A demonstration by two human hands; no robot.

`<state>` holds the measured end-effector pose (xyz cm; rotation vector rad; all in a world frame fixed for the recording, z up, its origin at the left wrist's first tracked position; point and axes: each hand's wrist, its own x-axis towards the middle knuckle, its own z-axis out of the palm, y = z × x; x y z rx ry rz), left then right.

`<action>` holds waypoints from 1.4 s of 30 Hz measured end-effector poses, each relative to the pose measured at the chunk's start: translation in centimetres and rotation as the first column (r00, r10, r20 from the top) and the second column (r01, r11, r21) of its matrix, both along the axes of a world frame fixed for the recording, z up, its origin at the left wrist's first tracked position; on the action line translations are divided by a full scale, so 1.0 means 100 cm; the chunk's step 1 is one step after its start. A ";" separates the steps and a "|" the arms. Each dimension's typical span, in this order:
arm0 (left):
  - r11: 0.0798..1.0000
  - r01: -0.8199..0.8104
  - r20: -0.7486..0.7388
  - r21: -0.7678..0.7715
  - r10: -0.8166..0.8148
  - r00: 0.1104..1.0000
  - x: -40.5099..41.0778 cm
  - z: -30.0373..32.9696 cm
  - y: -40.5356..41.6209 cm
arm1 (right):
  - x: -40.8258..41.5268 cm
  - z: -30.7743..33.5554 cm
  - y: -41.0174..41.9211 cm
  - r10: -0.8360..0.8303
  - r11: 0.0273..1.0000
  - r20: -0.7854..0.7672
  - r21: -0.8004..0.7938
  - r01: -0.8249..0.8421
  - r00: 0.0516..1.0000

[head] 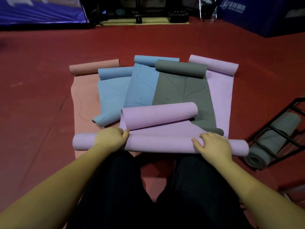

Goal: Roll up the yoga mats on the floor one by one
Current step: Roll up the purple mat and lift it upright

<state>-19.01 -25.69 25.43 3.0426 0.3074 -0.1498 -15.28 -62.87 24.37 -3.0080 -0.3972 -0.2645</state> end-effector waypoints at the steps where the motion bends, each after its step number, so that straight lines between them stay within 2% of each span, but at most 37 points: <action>1: 1.000 -0.005 -0.007 0.001 0.005 1.000 0.001 0.002 -0.002 | 0.004 0.004 0.001 -0.008 1.000 -0.006 -0.016 0.008 1.000; 7: 1.000 -0.010 -0.102 -0.022 0.008 0.995 0.008 0.020 -0.003 | 0.025 0.025 0.001 -0.030 0.992 -0.178 -0.124 0.008 0.984; 14: 0.999 -0.037 -0.328 -0.034 0.024 0.945 0.006 0.037 -0.005 | 0.035 0.045 -0.007 -0.055 0.983 -0.444 -0.179 -0.028 0.895; 17: 0.995 -0.074 -0.379 -0.068 0.043 0.924 0.005 0.032 -0.004 | 0.035 0.042 -0.002 -0.053 0.988 -0.553 -0.148 -0.036 0.831; 19: 0.997 -0.053 -0.301 -0.050 0.036 0.953 0.005 0.025 -0.003 | 0.042 0.044 0.003 -0.070 0.986 -0.616 -0.162 -0.039 0.785; 21: 1.000 0.029 -0.101 0.004 -0.028 0.994 0.003 0.019 -0.002 | 0.052 0.044 0.006 -0.089 0.988 -0.674 -0.155 -0.023 0.733; 23: 0.998 0.066 0.074 0.009 -0.066 0.995 -0.006 0.015 -0.007 | 0.061 0.041 0.006 -0.085 0.992 -0.719 -0.128 -0.011 0.690; 26: 0.995 0.087 0.218 0.043 -0.094 0.971 -0.026 0.001 -0.015 | 0.071 0.037 0.007 -0.082 0.993 -0.749 -0.117 -0.009 0.657; 30: 0.992 0.081 0.279 0.098 -0.105 0.955 -0.033 -0.013 -0.018 | 0.073 0.035 0.010 -0.079 0.993 -0.717 -0.118 -0.009 0.692; 33: 0.995 0.062 0.273 0.083 -0.082 0.959 -0.027 -0.011 -0.018 | 0.064 0.032 0.008 -0.077 0.991 -0.634 -0.133 -0.011 0.769; 37: 0.997 0.079 0.225 0.022 -0.082 0.971 -0.017 -0.005 -0.018 | 0.047 0.022 0.009 -0.084 0.994 -0.292 -0.086 0.061 0.953; 40: 0.998 0.054 0.176 0.022 -0.057 0.983 -0.006 -0.002 -0.016 | 0.030 0.013 0.011 -0.113 0.991 -0.110 0.056 0.120 0.987; 42: 0.999 0.026 0.107 0.021 -0.028 0.994 0.002 0.001 -0.015 | 0.015 0.005 0.010 -0.049 0.996 -0.024 0.071 0.051 0.998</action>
